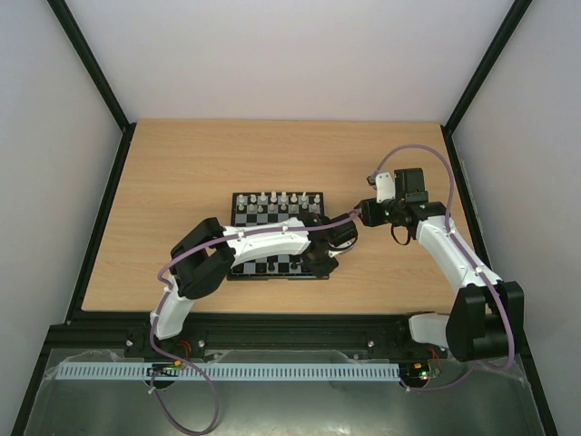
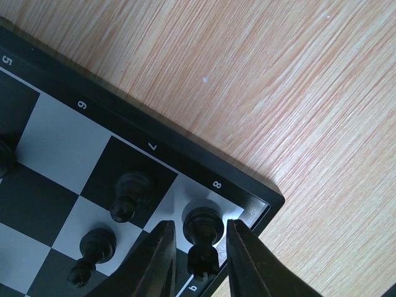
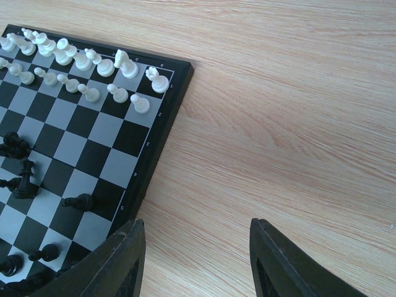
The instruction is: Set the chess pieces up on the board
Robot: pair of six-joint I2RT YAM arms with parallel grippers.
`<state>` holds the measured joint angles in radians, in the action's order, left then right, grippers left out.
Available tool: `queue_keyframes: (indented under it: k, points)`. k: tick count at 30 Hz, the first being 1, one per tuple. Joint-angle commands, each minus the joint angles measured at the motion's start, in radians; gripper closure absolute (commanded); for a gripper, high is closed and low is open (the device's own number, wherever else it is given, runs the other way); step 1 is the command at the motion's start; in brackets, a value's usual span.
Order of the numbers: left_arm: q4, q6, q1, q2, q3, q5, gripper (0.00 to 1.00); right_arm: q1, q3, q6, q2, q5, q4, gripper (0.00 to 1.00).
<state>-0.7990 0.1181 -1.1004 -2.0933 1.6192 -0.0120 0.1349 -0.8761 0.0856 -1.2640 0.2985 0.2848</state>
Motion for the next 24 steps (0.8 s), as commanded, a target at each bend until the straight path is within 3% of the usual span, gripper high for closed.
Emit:
queue_keyframes:
  k: [1, 13, 20, 24]
  points:
    - [-0.023, 0.009, -0.003, 0.042, 0.016, -0.016, 0.75, -0.005, -0.019, 0.005, 0.012, 0.016, 0.019, 0.52]
    - [0.007, -0.035, 0.108, 0.335, -0.071, -0.046, 0.64, -0.005, -0.014, 0.023, 0.013, 0.051, 0.014, 0.52]
    - [0.216, 0.062, 0.304, 0.576, -0.302, -0.082, 0.57, 0.01, -0.05, 0.052, -0.015, 0.128, 0.045, 0.54]
    - [0.338, 0.087, 0.403, 0.687, -0.462, -0.075, 0.54, 0.091, -0.107, 0.099, -0.089, 0.095, 0.109, 0.56]
